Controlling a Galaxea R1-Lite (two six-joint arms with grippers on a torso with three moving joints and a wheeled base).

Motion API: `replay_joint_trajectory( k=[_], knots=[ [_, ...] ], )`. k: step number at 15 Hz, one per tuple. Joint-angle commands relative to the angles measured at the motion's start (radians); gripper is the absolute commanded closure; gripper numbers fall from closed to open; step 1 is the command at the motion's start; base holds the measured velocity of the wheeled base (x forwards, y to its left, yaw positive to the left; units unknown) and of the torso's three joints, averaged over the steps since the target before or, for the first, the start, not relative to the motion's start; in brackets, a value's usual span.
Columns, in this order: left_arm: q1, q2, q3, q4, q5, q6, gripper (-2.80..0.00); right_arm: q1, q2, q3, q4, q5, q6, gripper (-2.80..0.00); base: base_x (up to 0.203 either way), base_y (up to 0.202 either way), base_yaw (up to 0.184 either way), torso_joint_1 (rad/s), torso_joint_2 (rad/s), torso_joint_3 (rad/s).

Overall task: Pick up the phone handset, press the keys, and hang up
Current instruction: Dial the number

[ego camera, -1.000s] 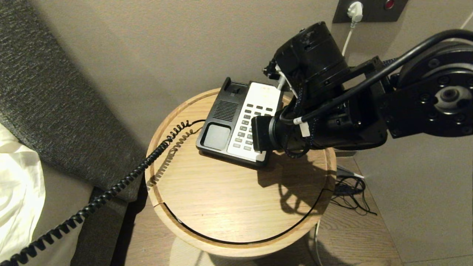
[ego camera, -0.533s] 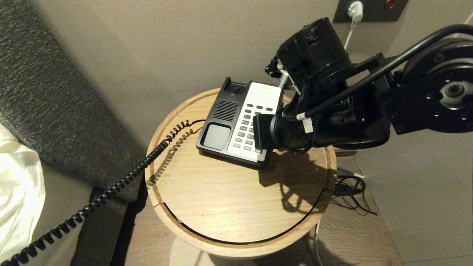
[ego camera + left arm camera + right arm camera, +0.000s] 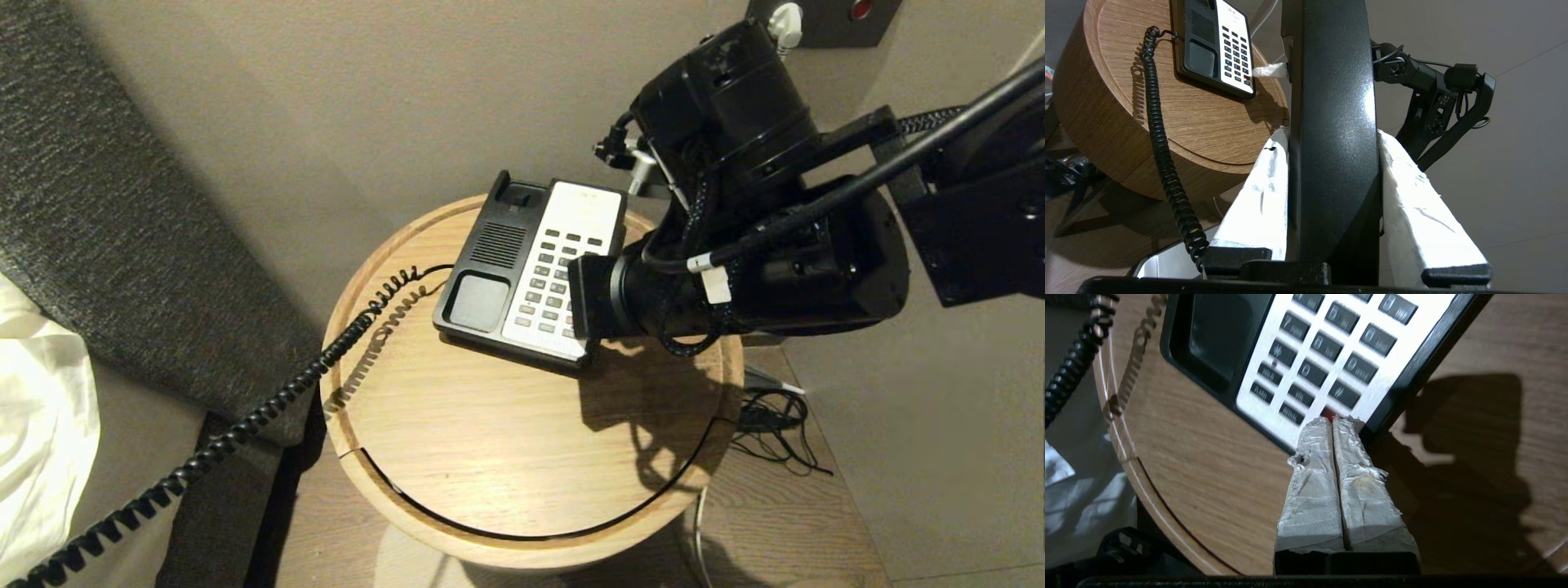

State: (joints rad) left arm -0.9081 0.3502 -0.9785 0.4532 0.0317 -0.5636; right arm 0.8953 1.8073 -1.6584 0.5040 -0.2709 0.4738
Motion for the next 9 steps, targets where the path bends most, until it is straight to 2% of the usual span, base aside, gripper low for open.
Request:
replay_joint_trajectory(
  k=[1,9],
  knots=[
    [0.000,-0.003,0.005,0.002,0.001,-0.004,0.00,0.014,-0.020,0.029,0.002,-0.002,0.006,0.00,0.000,0.000,0.000,0.000,0.00,0.000],
    [0.000,-0.005,0.008,0.002,0.002,-0.002,0.00,0.013,-0.015,0.060,-0.001,-0.005,0.002,0.00,0.000,0.000,0.000,0.000,0.00,0.000]
  ],
)
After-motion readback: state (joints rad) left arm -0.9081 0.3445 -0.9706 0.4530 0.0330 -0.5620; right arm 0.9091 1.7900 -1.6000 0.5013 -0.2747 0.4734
